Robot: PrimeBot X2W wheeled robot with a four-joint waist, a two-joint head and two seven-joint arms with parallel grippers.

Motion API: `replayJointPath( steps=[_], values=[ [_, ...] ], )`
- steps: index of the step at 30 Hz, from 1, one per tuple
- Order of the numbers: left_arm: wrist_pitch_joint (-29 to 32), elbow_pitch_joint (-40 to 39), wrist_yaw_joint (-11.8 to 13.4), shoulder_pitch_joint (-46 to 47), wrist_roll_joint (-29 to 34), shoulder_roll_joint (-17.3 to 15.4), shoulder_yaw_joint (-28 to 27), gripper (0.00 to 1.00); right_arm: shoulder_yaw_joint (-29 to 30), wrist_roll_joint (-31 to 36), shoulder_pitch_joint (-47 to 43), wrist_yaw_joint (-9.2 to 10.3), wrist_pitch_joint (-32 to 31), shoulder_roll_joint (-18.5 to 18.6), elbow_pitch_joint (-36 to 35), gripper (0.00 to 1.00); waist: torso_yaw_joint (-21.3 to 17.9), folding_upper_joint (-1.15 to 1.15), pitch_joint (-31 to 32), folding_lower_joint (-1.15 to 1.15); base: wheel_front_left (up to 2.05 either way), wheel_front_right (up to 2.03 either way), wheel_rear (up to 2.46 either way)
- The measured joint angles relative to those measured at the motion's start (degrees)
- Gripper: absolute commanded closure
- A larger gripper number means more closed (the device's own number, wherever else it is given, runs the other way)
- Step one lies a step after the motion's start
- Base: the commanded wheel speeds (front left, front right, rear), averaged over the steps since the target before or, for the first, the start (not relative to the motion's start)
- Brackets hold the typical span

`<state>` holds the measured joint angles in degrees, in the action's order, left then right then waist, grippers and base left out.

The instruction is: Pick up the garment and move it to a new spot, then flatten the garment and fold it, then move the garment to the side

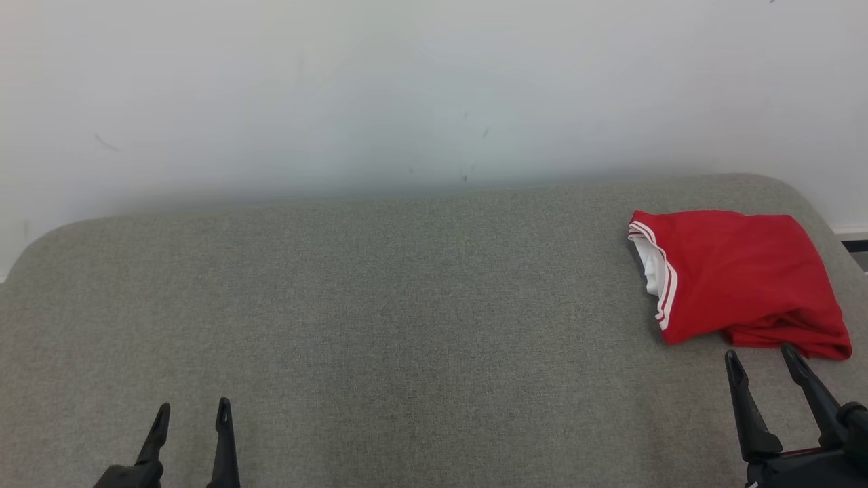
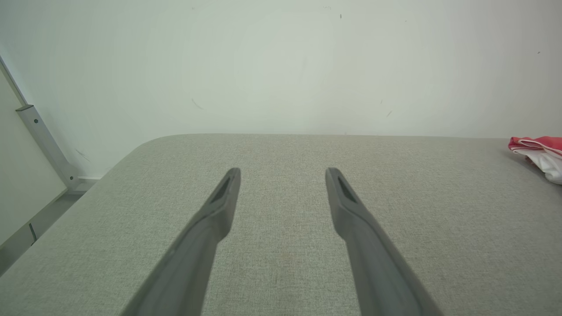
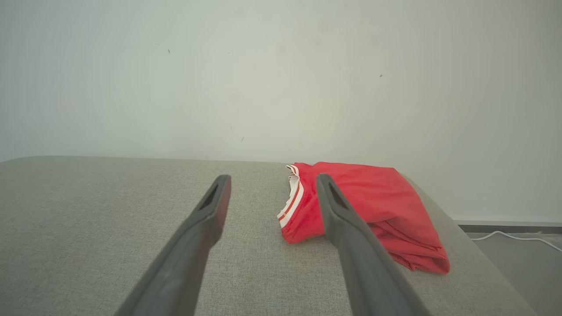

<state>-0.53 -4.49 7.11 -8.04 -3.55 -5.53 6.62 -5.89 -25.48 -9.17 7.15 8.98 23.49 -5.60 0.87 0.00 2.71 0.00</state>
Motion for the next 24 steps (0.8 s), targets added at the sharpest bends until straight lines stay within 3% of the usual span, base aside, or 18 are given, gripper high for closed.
replayJointPath(
  steps=[24],
  values=[
    [0.51, 0.00, 0.00, 0.01, -0.01, 0.01, -0.23, 0.00, 0.76, -1.16, -0.15, 0.00, -0.92, -1.01, -0.22, 0.00, 0.00, 0.00, -0.03, 0.00, 0.00, 0.00, 0.00]
  ],
)
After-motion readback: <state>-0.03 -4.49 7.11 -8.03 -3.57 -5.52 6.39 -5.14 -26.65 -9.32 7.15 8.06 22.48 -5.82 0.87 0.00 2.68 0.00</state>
